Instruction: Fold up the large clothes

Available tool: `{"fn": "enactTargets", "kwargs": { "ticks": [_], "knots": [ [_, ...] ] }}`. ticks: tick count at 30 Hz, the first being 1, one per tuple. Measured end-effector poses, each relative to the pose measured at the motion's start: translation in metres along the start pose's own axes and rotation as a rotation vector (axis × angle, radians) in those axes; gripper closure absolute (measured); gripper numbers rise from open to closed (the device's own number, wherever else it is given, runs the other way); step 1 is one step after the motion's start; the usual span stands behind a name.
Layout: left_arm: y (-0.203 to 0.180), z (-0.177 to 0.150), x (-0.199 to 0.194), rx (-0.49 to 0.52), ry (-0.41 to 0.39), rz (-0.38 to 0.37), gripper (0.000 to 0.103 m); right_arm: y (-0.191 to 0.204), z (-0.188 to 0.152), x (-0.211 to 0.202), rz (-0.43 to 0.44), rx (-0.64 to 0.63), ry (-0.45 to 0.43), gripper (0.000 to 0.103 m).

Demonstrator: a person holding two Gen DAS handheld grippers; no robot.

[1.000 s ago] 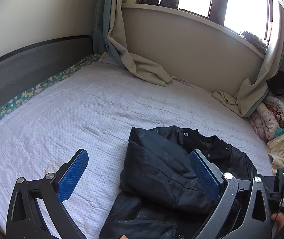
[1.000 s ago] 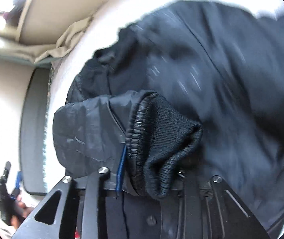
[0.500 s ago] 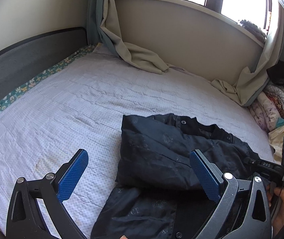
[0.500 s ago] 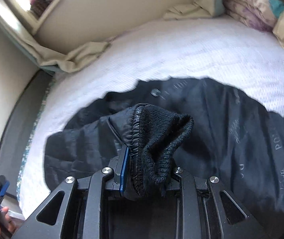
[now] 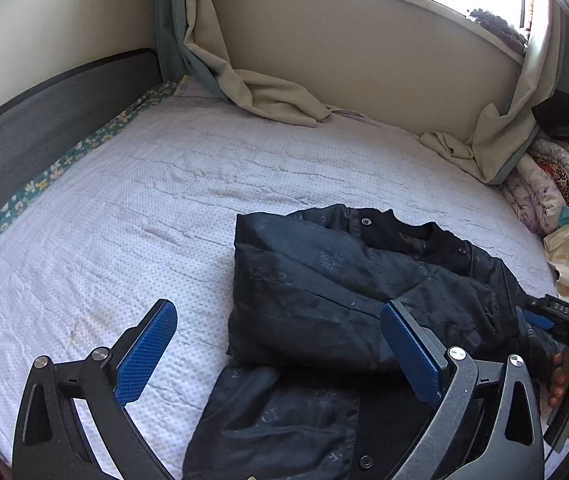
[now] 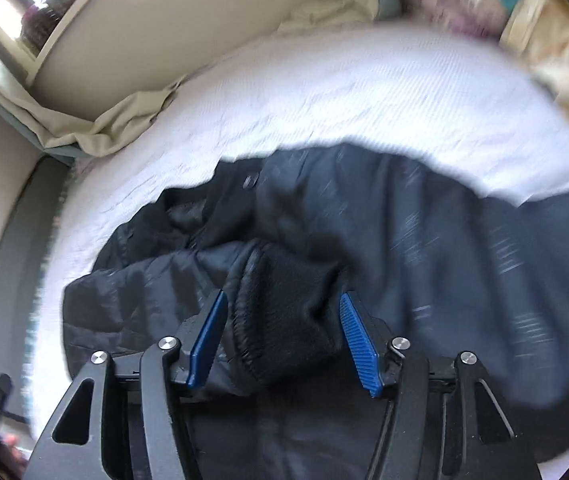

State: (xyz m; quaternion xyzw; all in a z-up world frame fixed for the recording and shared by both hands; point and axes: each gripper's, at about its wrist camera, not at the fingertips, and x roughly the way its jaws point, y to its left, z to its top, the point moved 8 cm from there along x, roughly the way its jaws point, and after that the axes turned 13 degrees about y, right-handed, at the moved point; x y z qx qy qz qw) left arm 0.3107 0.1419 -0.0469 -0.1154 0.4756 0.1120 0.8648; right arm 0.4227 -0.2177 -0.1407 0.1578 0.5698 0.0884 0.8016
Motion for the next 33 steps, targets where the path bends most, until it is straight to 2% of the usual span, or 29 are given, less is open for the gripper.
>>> {"fn": "enactTargets", "kwargs": {
  "ticks": [3,5,7,9,12,13,18,21,25,29,33],
  "knots": [
    [-0.006,0.001,0.005,0.03,0.045,-0.011,0.0,-0.001,-0.002,-0.022,-0.067,-0.05,-0.044,0.046],
    [-0.017,0.001,0.014,0.062,0.091,-0.035,0.0,0.005,-0.006,-0.031,-0.049,-0.084,-0.044,0.046],
    [-0.027,0.001,0.03,0.095,0.136,-0.048,0.0,0.011,-0.008,-0.032,-0.028,-0.094,-0.035,0.051],
    [-0.03,0.001,0.047,0.1,0.149,-0.047,0.001,0.018,-0.012,-0.026,-0.023,-0.119,-0.017,0.068],
    [-0.032,0.002,0.069,0.084,0.161,-0.051,0.006,0.028,-0.016,-0.009,-0.057,-0.169,0.011,0.081],
    [-0.033,0.001,0.075,0.085,0.171,-0.06,0.008,0.031,-0.018,-0.002,-0.054,-0.175,0.027,0.083],
    [-0.037,-0.003,0.098,0.083,0.202,-0.058,0.012,0.041,-0.023,0.024,-0.061,-0.205,0.068,0.083],
    [-0.027,-0.008,0.117,0.06,0.242,-0.022,0.015,0.041,-0.027,0.039,-0.098,-0.222,0.081,0.083],
    [-0.012,-0.012,0.137,0.048,0.254,0.045,0.014,0.035,-0.029,0.058,-0.117,-0.228,0.11,0.083],
    [-0.005,-0.015,0.15,0.051,0.263,0.069,0.012,0.029,-0.032,0.075,-0.13,-0.24,0.129,0.083],
    [-0.005,-0.018,0.157,0.065,0.26,0.094,0.01,0.028,-0.033,0.084,-0.144,-0.259,0.113,0.083]
  ]
}}
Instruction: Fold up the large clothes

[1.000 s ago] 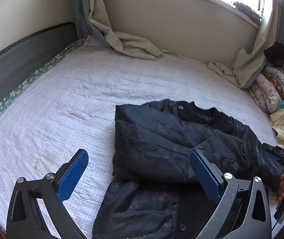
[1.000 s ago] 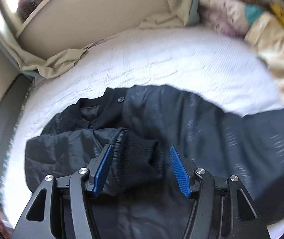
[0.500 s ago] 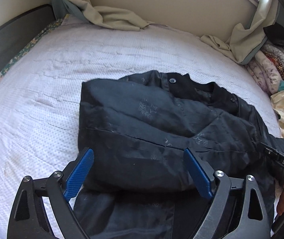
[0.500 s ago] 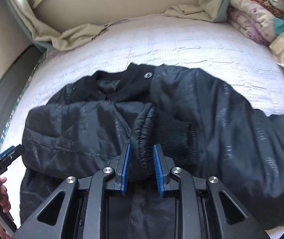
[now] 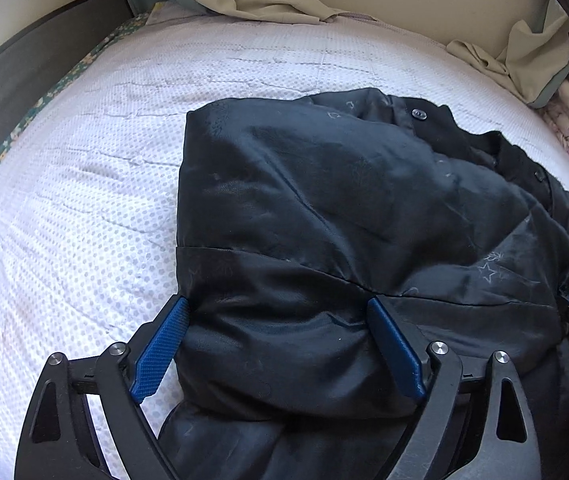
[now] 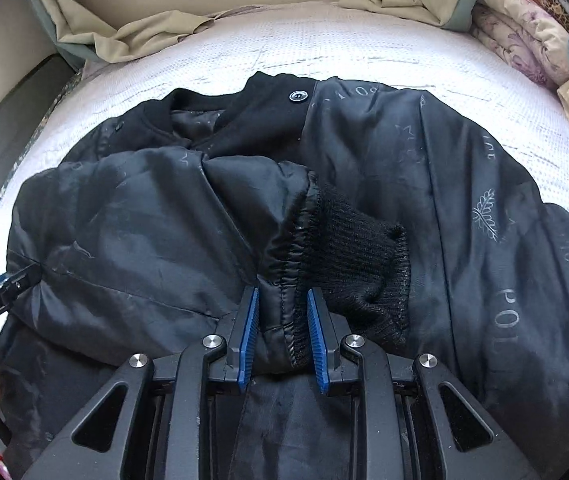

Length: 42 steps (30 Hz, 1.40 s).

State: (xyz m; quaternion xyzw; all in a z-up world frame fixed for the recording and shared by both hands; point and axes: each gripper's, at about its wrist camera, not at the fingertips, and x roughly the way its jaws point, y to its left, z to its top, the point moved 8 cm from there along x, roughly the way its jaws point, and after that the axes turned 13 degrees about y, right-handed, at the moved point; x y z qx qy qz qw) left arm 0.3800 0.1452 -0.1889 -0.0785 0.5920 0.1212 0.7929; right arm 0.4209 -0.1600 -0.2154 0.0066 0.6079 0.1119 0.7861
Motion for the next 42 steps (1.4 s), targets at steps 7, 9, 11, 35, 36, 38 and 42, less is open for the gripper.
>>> {"fn": "enactTargets", "kwargs": {
  "ticks": [7,9,11,35,36,38,42],
  "knots": [
    [-0.001,0.0,0.017,-0.026,0.021,-0.02,0.007,0.001,0.0,0.009,-0.022,-0.018,-0.036,0.083],
    [0.0,0.0,0.023,-0.038,0.031,-0.037,0.006,0.001,0.0,0.01,-0.024,-0.023,-0.043,0.083],
    [0.0,0.0,0.025,-0.042,0.031,-0.037,0.005,0.001,0.001,0.011,-0.02,-0.023,-0.053,0.083],
    [-0.006,0.008,-0.064,-0.046,-0.084,-0.043,0.006,-0.009,0.007,-0.036,0.117,0.102,-0.068,0.064],
    [-0.003,0.006,-0.072,-0.046,-0.097,-0.049,0.006,-0.011,0.007,-0.045,0.119,0.12,-0.084,0.063],
    [-0.003,0.005,-0.083,-0.046,-0.119,-0.066,0.006,-0.015,0.005,-0.056,0.132,0.152,-0.097,0.062],
    [-0.007,-0.004,-0.106,-0.04,-0.148,-0.107,0.006,-0.018,-0.002,-0.068,0.156,0.191,-0.084,0.059]
  ]
}}
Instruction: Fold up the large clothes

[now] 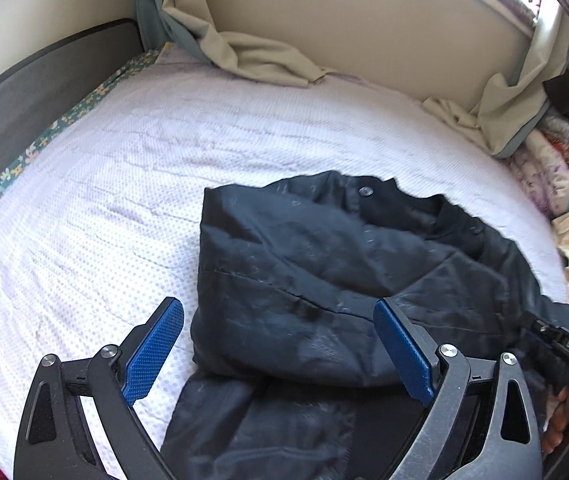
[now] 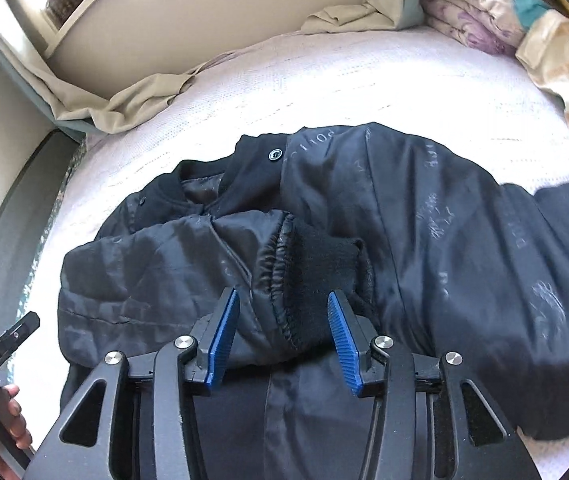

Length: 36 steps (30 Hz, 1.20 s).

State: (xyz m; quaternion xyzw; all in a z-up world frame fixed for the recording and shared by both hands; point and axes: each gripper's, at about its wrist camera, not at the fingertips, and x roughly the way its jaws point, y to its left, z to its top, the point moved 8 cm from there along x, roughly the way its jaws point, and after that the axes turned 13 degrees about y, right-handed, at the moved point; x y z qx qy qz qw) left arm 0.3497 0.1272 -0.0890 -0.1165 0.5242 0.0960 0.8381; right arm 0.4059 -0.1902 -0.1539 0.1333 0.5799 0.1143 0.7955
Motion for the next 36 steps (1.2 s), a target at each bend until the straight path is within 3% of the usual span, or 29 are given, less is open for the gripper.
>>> {"fn": "enactTargets", "kwargs": {
  "ticks": [9,16,20,22,29,36],
  "knots": [
    [-0.019,-0.007,-0.038,0.041,-0.058,-0.06,0.006,-0.016,-0.012,-0.073,0.046,0.09,-0.059,0.048],
    [-0.027,-0.016,-0.063,0.073,-0.113,-0.072,0.006,-0.108,-0.025,-0.156,-0.027,0.301,-0.151,0.046],
    [-0.032,-0.018,-0.066,0.108,-0.139,-0.049,0.005,-0.182,-0.043,-0.19,-0.158,0.391,-0.231,0.039],
    [-0.036,-0.02,-0.064,0.125,-0.141,-0.038,0.005,-0.22,-0.057,-0.196,-0.198,0.481,-0.225,0.038],
    [-0.047,-0.02,-0.061,0.139,-0.134,-0.047,0.005,-0.322,-0.103,-0.219,-0.104,0.749,-0.238,0.038],
    [-0.064,-0.021,-0.06,0.161,-0.136,-0.058,0.005,-0.377,-0.14,-0.22,-0.067,0.919,-0.251,0.038]
  ]
}}
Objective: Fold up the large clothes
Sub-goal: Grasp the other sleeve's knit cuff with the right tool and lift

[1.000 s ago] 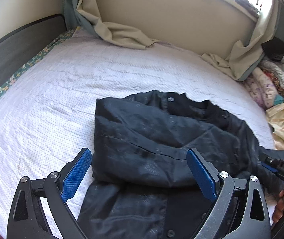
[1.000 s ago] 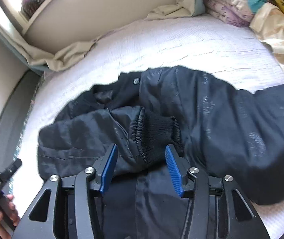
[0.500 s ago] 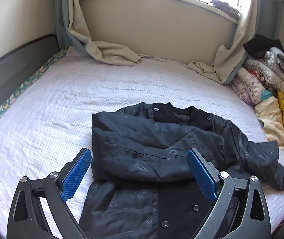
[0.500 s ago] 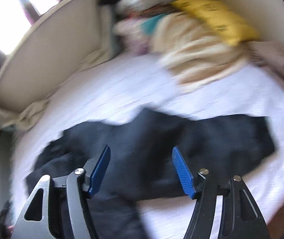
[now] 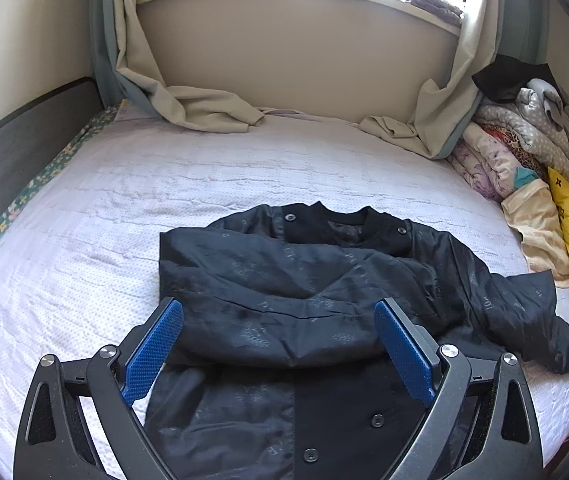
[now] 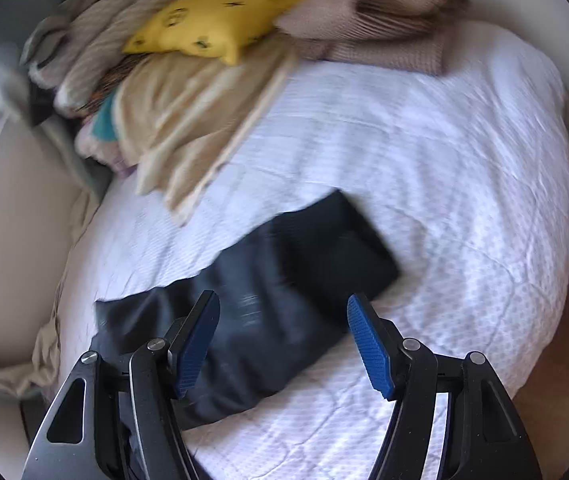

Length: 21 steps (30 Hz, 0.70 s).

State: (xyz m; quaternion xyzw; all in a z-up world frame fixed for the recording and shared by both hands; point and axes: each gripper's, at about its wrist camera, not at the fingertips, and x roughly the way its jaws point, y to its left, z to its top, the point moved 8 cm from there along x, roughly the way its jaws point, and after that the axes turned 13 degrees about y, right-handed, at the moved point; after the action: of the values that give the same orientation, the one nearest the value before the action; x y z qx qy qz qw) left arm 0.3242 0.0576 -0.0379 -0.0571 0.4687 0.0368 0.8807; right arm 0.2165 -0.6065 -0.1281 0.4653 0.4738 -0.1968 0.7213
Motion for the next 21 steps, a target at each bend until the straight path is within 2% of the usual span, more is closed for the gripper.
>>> {"fn": "enactTargets", "kwargs": {
  "ticks": [4,6,9,13,19,21],
  "knots": [
    [-0.002,0.001,0.001,0.004,0.0,-0.002,0.005,-0.031,0.003,0.013,-0.005,0.097,0.024,0.037],
    [-0.002,0.001,0.001,-0.002,0.0,-0.003,0.005,-0.038,0.001,0.019,0.031,0.139,0.05,0.037],
    [0.001,0.002,0.0,-0.016,-0.004,-0.001,0.005,-0.046,-0.005,0.036,0.144,0.239,0.105,0.037],
    [0.006,0.004,-0.001,-0.037,-0.004,-0.004,0.005,-0.047,-0.004,0.049,0.219,0.303,0.098,0.035],
    [0.013,0.006,-0.002,-0.064,-0.007,-0.013,0.005,-0.044,0.005,0.055,0.205,0.286,0.044,0.035],
    [0.016,0.007,-0.003,-0.078,-0.005,-0.023,0.005,-0.04,0.009,0.057,0.187,0.276,0.033,0.038]
  ]
}}
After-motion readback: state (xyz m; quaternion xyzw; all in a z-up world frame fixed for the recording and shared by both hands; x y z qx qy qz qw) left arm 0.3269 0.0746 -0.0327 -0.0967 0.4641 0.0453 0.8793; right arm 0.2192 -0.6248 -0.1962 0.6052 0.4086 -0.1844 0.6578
